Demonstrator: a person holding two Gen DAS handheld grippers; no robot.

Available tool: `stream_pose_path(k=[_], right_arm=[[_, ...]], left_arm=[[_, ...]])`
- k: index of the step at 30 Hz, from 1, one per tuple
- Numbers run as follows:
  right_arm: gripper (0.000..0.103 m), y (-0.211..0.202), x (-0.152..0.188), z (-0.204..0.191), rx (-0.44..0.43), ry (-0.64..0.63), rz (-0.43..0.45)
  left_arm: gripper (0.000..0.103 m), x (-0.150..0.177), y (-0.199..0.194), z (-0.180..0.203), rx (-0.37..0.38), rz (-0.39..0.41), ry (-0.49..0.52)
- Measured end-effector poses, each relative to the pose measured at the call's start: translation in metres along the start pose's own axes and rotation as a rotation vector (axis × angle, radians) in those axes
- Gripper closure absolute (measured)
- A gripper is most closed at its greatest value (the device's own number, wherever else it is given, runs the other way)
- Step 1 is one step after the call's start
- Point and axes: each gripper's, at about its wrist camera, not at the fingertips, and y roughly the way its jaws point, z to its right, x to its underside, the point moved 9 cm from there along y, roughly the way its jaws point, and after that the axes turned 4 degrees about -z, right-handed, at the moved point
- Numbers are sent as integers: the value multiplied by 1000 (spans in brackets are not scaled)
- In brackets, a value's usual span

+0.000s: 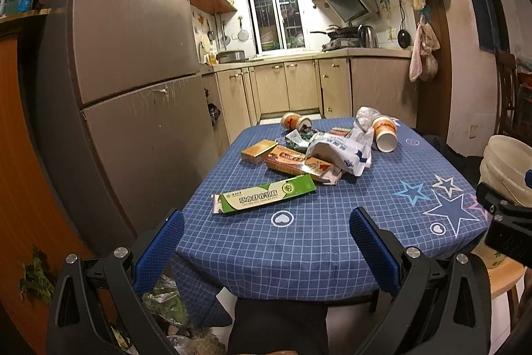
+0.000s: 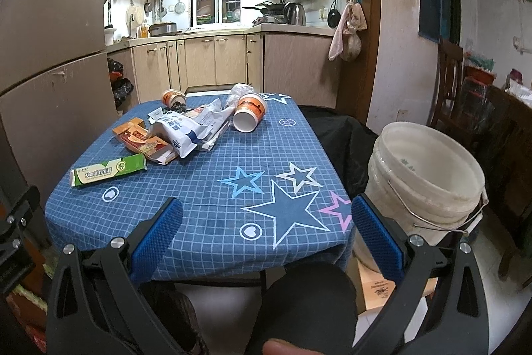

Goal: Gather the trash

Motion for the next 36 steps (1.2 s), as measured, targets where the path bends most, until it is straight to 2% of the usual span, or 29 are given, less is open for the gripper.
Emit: stream_pose_path(k=[5,9,16,21,25,27,30,34,36], right_arm=[[5,2,-5,-1,10,4,36],[5,5,-10,-5,-17,6,54],[5,18,-13,-3,-32,9,18],[5,29,-15,-14,-136,19,-11],[5,50,-15,-39,-210,-72,-74],[5,61,-17,-48,-264,-73,-110],[5,76,-23,-55,-304,-60,-143],[5,97,-35,-63,-330,-68,-162],[5,106,-37,-65,-348,-73,-177]], left_arm=[[3,1,11,0,-6,-22,-4],[3,2,19,-1,-11,-36,-9],[3,0,30,0,-15,-56,-10],[3,2,44,-3,-22,-80,2],[3,12,72,-22,-19,-156,-42],[3,18,87,-31,-6,-201,-69],[3,21,103,-43,-16,-214,-62],[3,15,127,-45,74,-208,19],[3,6,145,-43,162,-211,79]])
